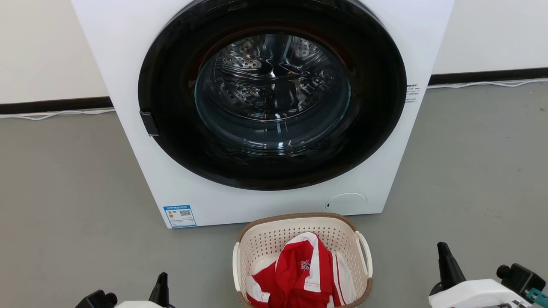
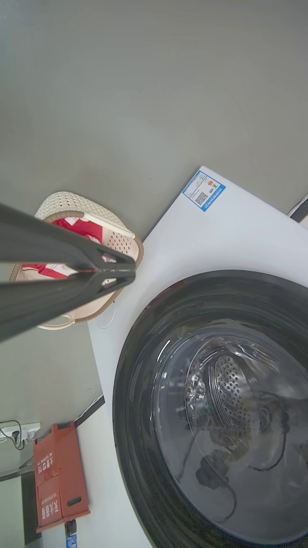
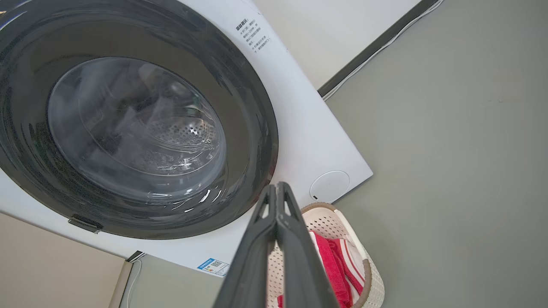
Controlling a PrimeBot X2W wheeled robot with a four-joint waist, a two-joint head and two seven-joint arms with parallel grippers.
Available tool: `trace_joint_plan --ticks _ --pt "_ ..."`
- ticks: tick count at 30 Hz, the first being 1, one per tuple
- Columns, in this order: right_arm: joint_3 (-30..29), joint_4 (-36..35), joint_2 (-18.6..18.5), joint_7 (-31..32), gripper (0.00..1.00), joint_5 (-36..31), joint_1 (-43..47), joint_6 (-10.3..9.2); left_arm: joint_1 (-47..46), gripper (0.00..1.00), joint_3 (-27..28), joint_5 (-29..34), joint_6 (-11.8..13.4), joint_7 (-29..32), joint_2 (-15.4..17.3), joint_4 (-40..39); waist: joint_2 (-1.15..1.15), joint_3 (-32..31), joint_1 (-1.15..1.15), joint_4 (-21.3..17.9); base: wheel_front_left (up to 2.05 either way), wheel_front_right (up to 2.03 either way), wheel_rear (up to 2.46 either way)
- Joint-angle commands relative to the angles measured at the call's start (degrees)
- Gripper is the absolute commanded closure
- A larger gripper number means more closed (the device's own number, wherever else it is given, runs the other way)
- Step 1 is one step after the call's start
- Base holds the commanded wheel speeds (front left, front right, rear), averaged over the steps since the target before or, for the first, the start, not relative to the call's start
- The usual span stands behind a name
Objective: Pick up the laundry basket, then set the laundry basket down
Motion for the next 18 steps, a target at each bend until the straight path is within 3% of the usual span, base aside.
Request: trace_joint_plan --ticks 1,18 --pt "0.40 -2.10 -0.26 0.55 1.00 1.84 -2.53 0.18 -3.59 1.00 1.30 -1.58 -0.72 0.19 0.45 -1.86 0.00 0.04 -0.01 0.01 0.00 0.00 0.00" --pt "0.00 -4.40 -0.28 3.37 1.00 13.97 -2.81 0.23 -4.31 1.00 2.98 -11.25 -2.70 3.06 0.57 -3.93 0.00 0.62 -0.01 0.16 0.00 0.00 0.00"
